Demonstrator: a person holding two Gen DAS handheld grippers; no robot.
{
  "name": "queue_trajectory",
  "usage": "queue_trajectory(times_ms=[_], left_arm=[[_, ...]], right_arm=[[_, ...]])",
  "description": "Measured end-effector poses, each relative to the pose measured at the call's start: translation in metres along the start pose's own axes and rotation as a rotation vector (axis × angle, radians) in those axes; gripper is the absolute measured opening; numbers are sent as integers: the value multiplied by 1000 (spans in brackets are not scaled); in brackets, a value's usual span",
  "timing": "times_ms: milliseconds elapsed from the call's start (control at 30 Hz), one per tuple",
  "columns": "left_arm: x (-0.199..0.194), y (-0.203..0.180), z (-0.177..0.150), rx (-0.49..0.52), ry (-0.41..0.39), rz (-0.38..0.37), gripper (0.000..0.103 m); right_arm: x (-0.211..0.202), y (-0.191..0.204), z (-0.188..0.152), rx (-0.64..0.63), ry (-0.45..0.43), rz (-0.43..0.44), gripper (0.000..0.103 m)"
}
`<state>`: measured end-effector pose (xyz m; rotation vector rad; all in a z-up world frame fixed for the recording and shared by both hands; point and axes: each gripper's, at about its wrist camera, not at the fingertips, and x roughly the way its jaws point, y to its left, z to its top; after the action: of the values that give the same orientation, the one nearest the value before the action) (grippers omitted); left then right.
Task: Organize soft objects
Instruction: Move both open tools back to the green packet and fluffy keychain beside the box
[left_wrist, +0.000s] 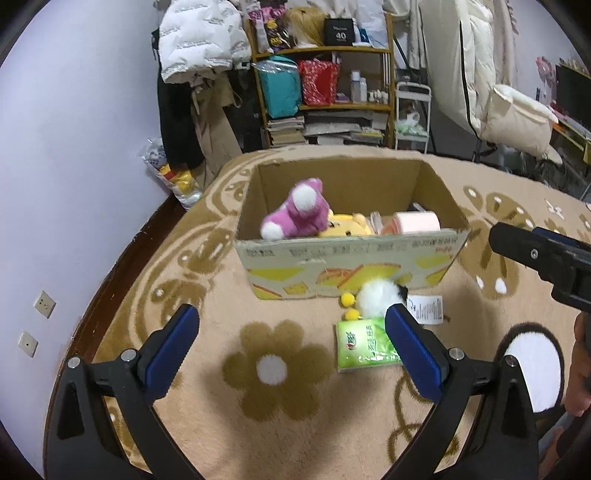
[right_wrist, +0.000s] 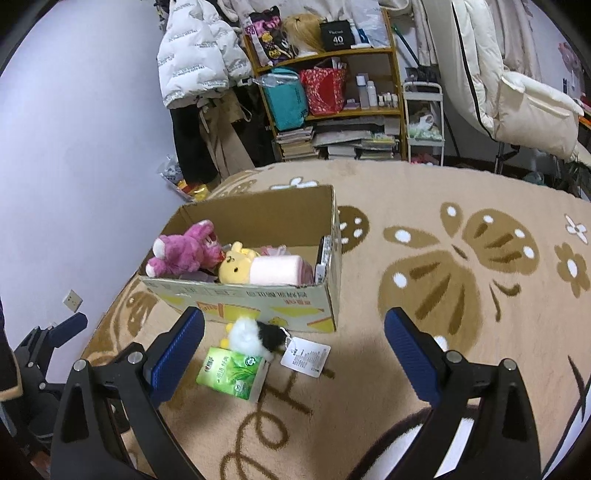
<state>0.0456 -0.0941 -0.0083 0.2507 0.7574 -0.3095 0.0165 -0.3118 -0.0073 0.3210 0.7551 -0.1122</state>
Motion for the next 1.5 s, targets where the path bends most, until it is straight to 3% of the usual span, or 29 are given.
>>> queue_trajectory(times_ms=[567, 933, 1300, 1500], left_arm=[[53, -25, -16, 60, 120, -61, 100], [72, -40, -20, 60, 167, -159, 100], [94, -49, -28, 34, 230, -235, 100], [106, -55, -31, 30, 253, -239, 100]], right_arm=[[49, -7, -13, 26, 119, -16, 102], [62, -15, -16, 74, 141, -40, 102], [85, -19, -22, 106, 206, -8, 102], [96, -23, -24, 124, 236, 24, 102]])
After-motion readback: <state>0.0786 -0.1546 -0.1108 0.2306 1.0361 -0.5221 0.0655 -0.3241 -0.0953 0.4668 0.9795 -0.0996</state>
